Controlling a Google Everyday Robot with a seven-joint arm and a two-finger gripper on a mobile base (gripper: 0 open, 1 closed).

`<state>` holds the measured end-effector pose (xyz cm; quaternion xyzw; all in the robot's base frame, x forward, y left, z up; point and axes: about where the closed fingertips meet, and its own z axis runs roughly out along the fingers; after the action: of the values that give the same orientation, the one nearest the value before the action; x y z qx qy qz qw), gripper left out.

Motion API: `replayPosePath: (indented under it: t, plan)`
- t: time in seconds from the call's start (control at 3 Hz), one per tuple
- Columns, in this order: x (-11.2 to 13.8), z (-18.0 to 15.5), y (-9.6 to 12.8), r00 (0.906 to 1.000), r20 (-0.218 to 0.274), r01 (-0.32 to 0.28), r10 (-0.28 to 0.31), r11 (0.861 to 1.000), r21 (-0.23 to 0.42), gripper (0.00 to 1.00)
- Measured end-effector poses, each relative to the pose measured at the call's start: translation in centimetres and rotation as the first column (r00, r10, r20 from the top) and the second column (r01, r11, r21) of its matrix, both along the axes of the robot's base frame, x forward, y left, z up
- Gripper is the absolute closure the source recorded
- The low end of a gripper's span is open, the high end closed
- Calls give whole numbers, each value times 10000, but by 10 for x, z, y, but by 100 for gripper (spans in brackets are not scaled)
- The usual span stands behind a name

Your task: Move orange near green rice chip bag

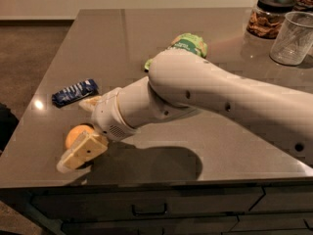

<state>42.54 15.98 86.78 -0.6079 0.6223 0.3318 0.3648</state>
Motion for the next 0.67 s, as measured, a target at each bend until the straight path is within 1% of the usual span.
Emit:
replayPosePath:
  t: [0.33,0.67]
  plan:
    - [2,-7,5,9998,-191,-32,31,10000,-52,36]
    - [6,-11,2,9994,-358,8,-10,10000,-46,59]
